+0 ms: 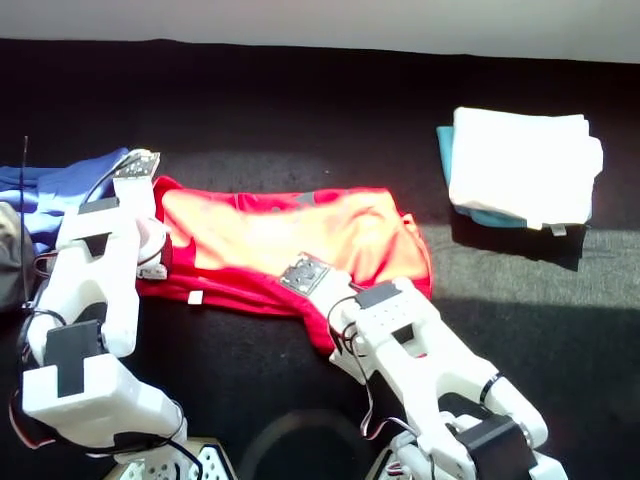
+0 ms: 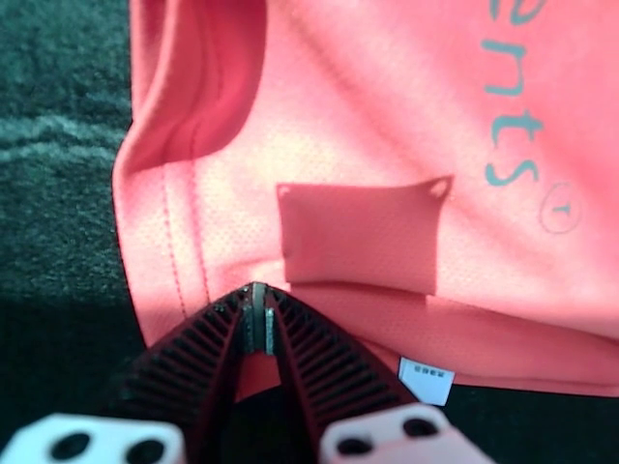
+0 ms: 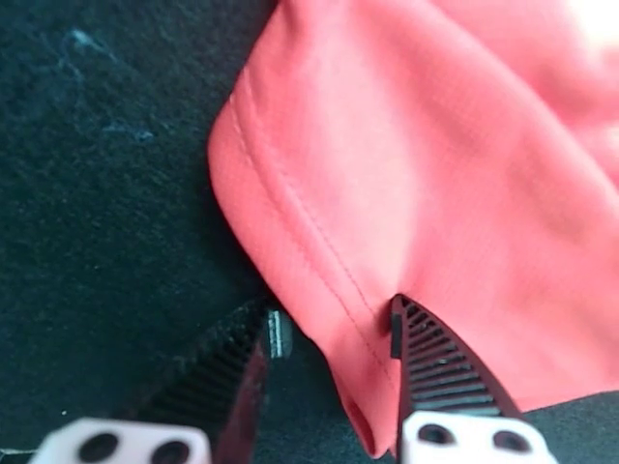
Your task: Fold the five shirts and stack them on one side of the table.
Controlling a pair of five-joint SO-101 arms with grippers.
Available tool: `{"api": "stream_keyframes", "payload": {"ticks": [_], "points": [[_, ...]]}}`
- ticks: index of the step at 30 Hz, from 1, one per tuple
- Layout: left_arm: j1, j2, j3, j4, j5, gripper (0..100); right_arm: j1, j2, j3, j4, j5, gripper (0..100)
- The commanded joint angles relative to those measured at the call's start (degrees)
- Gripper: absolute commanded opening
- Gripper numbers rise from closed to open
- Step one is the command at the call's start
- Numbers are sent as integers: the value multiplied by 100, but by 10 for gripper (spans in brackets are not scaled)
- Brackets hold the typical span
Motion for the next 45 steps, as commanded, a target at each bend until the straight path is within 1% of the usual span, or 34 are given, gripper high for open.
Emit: {"api": "stream_keyframes", "payload": {"ticks": [1, 3, 5, 6, 7, 10, 14, 17, 21, 25, 29, 34, 35, 38, 40, 43, 45], "points": [[22, -92, 4, -97, 26, 9, 101, 312, -75, -198, -44, 169], [22, -92, 4, -97, 26, 9, 330, 295, -189, -198, -44, 117], [22, -92, 4, -97, 26, 9, 558, 286, -312, -189, -44, 22], [22, -92, 4, -97, 26, 9, 664, 286, -374, -180, -44, 1], [22, -92, 4, -97, 26, 9, 752, 286, -444, -92, -35, 16], [22, -92, 4, -97, 26, 9, 892, 277, -875, 312, -35, 5], [22, -92, -4, -97, 26, 9, 1007, 277, -1868, 1033, -9, 5], [22, -92, -4, -97, 26, 9, 1077, 338, -2747, 1481, 316, 5], [22, -92, -4, -97, 26, 9, 1262, 637, -3662, 1578, 466, 5], [22, -92, -4, -97, 26, 9, 1446, 1596, -4558, 1596, 492, 5], [22, -92, -4, -97, 26, 9, 1534, 2484, -5771, 1596, 475, 5], [22, -92, -4, -97, 26, 9, 1499, 3424, -6853, 1657, 466, 15], [22, -92, -4, -97, 26, 9, 1499, 3582, -7002, 1763, 466, 33], [22, -92, -4, -97, 26, 9, 1525, 3943, -7468, 2132, 457, 136], [22, -92, -4, -97, 26, 9, 1534, 4040, -7714, 2237, 457, 187], [22, -92, -4, -97, 26, 9, 1543, 4057, -8004, 2220, 378, 198], [22, -92, -4, -97, 26, 9, 1604, 4057, -8180, 2202, 0, 198]]}}
